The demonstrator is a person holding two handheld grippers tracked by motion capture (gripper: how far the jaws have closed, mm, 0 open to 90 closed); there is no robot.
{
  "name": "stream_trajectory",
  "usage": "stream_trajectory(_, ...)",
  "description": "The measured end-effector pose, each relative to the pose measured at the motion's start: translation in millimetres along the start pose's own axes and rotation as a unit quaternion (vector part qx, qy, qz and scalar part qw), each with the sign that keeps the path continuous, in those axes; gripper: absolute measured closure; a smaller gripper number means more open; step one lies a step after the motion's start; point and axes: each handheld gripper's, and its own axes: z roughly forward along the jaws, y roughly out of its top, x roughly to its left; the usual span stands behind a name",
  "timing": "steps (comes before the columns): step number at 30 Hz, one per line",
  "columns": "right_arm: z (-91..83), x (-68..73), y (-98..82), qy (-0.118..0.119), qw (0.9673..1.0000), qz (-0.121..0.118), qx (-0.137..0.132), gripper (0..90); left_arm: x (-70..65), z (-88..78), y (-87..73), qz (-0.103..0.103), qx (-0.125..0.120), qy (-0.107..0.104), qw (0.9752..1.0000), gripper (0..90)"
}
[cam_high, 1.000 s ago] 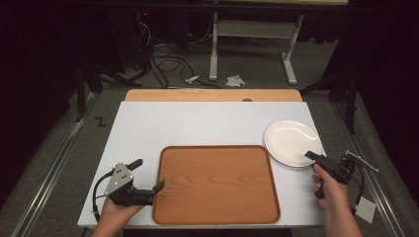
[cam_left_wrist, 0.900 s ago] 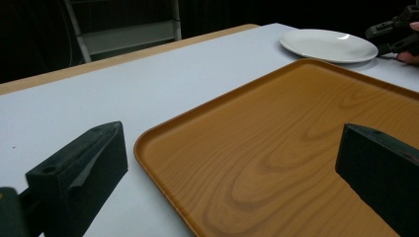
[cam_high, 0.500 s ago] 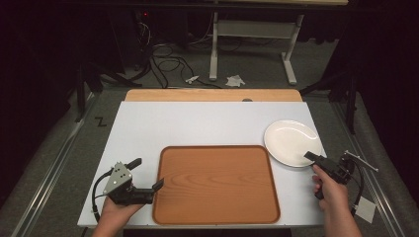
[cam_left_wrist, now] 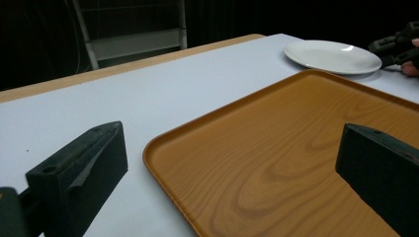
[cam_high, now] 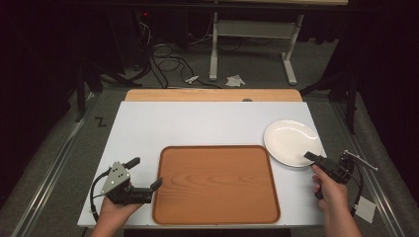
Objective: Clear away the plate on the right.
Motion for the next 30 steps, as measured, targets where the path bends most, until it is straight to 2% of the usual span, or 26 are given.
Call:
stream_trajectory(6,-0.1,-1.5,0.8,-0.010,0.9999,0.010,0.000,55.3,1.4,-2.9,0.0,0.003,-0.003,0.000,1.0000,0.2)
stream_trajectory(9,-1.0,-4.6,1.3,-0.019,0.9997,0.017,0.002,68.1,1.8,-3.2,-0.7,0.002,-0.002,-0.003,1.0000,0.2)
stream_trajectory(11,-1.2,-7.3,2.0,-0.027,0.9994,0.021,0.003,78.2,0.9,-1.2,-2.0,0.008,0.009,-0.013,0.9999,0.3)
stream_trajectory(12,-1.1,-7.8,2.2,-0.032,0.9992,0.025,0.003,79.8,-0.2,-0.2,-2.2,0.012,0.012,-0.016,0.9997,0.3)
stream_trajectory(18,-1.9,-9.4,2.7,-0.012,0.9991,0.038,-0.012,83.4,-4.2,1.8,-2.1,0.026,0.019,-0.022,0.9993,0.3)
stream_trajectory(22,-5.5,-6.0,4.4,0.002,0.9990,0.030,-0.033,88.4,-4.2,0.9,-1.5,0.027,0.018,-0.020,0.9993,0.3)
stream_trajectory(24,-7.3,-3.5,5.7,0.011,0.9988,0.017,-0.044,89.3,-3.9,0.4,-1.6,0.027,0.018,-0.018,0.9993,0.3)
stream_trajectory(25,-7.8,-1.2,6.2,0.012,0.9988,0.007,-0.046,89.2,-3.9,0.4,-1.6,0.027,0.018,-0.018,0.9993,0.3)
stream_trajectory(27,-8.4,2.0,6.6,0.013,0.9987,0.004,-0.049,89.4,-3.4,-0.5,-1.7,0.025,0.017,-0.015,0.9994,0.3)
stream_trajectory(30,-10.3,6.1,7.7,0.011,0.9982,-0.020,-0.056,89.5,-2.9,-2.4,-1.1,0.025,0.013,-0.012,0.9995,0.3)
